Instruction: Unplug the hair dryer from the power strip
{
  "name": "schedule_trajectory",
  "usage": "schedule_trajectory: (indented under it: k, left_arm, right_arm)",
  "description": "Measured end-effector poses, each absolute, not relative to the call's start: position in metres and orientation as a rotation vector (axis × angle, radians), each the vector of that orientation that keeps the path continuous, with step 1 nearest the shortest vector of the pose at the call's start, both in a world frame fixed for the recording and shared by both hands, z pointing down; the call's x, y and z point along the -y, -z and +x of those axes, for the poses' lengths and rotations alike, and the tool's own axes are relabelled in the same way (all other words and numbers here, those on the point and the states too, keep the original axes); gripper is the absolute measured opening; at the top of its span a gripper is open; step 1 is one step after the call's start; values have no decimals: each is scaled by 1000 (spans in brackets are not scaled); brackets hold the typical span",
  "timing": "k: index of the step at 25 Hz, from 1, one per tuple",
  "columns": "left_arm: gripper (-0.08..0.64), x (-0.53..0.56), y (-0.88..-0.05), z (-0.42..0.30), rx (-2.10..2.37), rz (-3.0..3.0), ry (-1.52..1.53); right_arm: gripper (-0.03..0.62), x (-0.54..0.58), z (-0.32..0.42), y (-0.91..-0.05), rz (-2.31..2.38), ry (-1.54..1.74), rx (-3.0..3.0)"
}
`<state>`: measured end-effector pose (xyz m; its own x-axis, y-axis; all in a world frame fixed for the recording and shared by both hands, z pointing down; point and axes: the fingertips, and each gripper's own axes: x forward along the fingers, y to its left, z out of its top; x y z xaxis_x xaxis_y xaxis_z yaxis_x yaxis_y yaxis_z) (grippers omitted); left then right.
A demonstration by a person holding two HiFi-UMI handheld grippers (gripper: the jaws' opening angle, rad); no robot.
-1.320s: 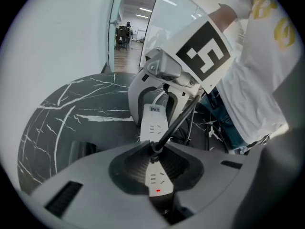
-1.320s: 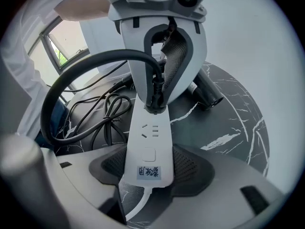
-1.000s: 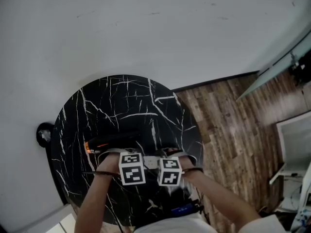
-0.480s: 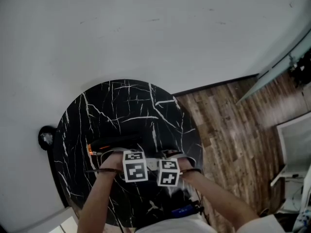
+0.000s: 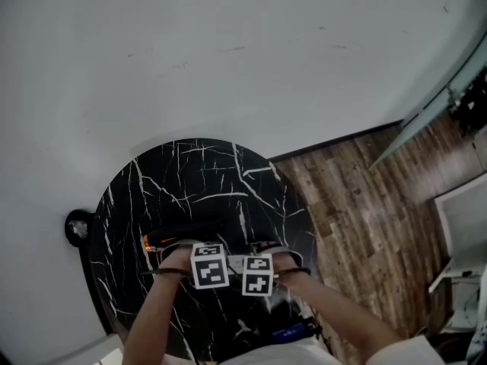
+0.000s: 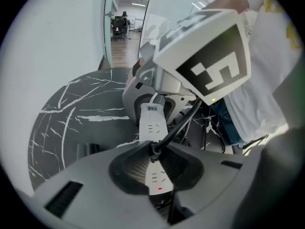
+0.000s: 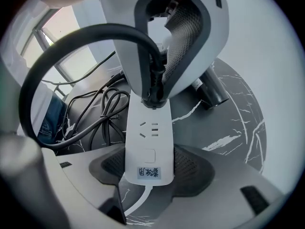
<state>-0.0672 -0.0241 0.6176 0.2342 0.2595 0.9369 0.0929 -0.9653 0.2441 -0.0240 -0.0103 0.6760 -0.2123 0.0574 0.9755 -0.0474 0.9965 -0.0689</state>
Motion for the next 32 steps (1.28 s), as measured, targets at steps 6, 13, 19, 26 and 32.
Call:
schedule_trajectory:
  k: [6, 13, 19, 26, 32]
  left_arm:
    - [54, 35, -616, -66, -324, 2364, -1846]
    - [54, 21, -619, -68, -272, 2365, -1871]
    - [55, 32, -620, -69, -333, 2323, -1752]
    - [53, 23, -618, -69, -228, 2428, -1792]
    - [54, 30, -621, -69, -248, 2365, -1707]
  right_arm:
    - [267, 11, -24, -676, -2, -98, 1794]
    - [267, 9, -24, -676, -3, -99, 1782]
    - [267, 9, -24, -676, 2, -113, 1774]
    - [267, 9, -24, -676, 3, -110, 1772]
    - [267, 9, -24, -676, 4, -108, 1778]
